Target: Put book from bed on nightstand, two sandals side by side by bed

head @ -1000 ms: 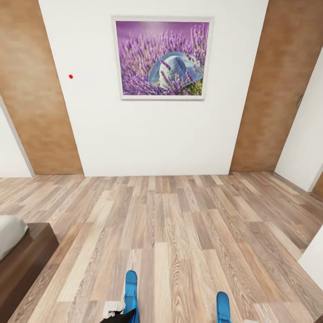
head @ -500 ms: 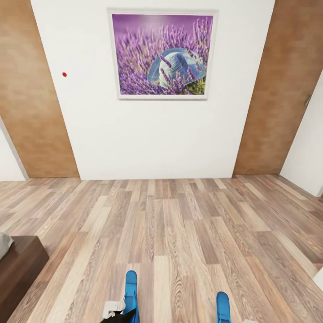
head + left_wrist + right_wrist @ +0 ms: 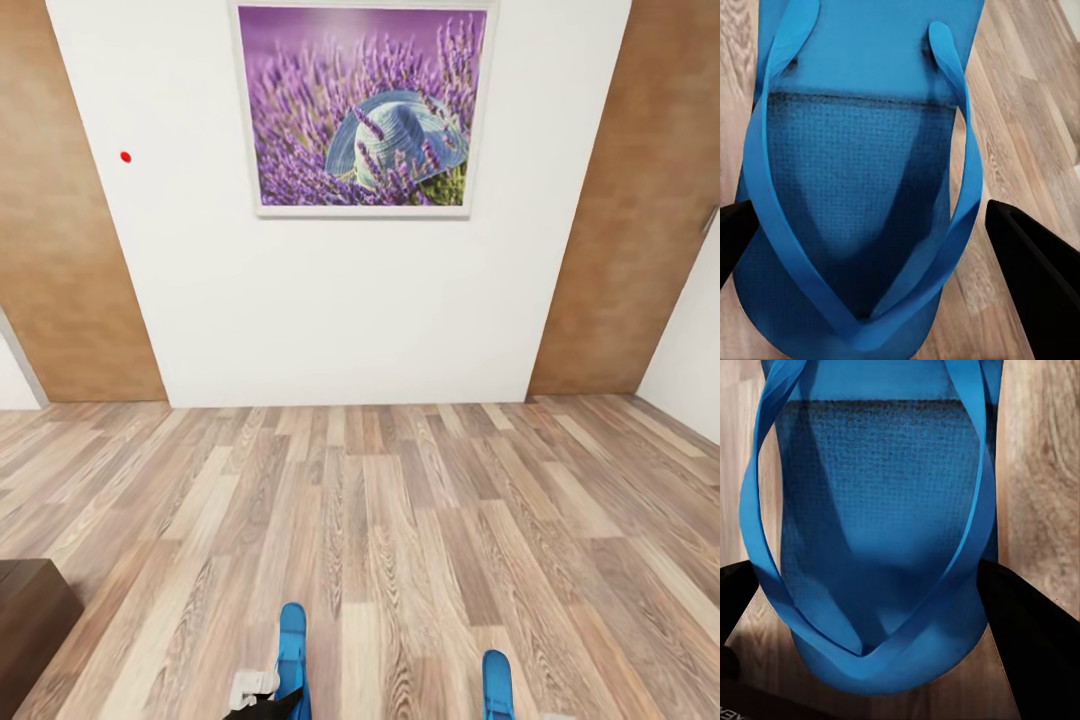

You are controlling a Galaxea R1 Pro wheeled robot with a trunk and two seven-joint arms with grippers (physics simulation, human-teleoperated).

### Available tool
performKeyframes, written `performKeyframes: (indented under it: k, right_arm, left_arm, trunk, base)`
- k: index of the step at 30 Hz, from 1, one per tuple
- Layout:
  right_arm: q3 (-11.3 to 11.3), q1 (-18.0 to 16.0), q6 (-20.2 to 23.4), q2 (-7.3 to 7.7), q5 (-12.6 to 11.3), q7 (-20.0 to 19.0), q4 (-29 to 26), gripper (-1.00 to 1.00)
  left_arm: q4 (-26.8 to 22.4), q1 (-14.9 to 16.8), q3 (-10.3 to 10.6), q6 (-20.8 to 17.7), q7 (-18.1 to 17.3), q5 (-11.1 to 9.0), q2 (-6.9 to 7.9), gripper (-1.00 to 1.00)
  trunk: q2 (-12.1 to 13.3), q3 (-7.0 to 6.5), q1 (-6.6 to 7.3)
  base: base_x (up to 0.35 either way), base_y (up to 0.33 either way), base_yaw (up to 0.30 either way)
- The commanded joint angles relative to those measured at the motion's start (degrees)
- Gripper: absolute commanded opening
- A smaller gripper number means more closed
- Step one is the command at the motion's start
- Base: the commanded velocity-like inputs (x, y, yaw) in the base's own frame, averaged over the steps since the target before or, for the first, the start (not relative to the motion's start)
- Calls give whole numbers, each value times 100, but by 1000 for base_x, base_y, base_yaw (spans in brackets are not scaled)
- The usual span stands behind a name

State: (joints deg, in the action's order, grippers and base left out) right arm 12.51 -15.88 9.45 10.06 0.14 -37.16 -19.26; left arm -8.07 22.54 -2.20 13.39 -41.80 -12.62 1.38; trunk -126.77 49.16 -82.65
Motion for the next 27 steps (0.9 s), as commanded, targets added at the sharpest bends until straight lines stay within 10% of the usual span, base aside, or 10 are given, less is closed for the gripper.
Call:
performKeyframes:
  k: [1, 27]
  right_arm:
    - [50, -3, 57, -4, -5, -34, -7, -100]
    - [50, -2, 57, -4, -5, -33, -7, -100]
  left_arm:
    - [7, 5, -26, 15, -29, -4, 1, -100]
    - [7, 5, -26, 15, -29, -4, -1, -100]
  trunk:
    - [-2, 13, -2]
    - [-2, 32, -2]
  base:
    - [323, 0, 0]
    - [323, 0, 0]
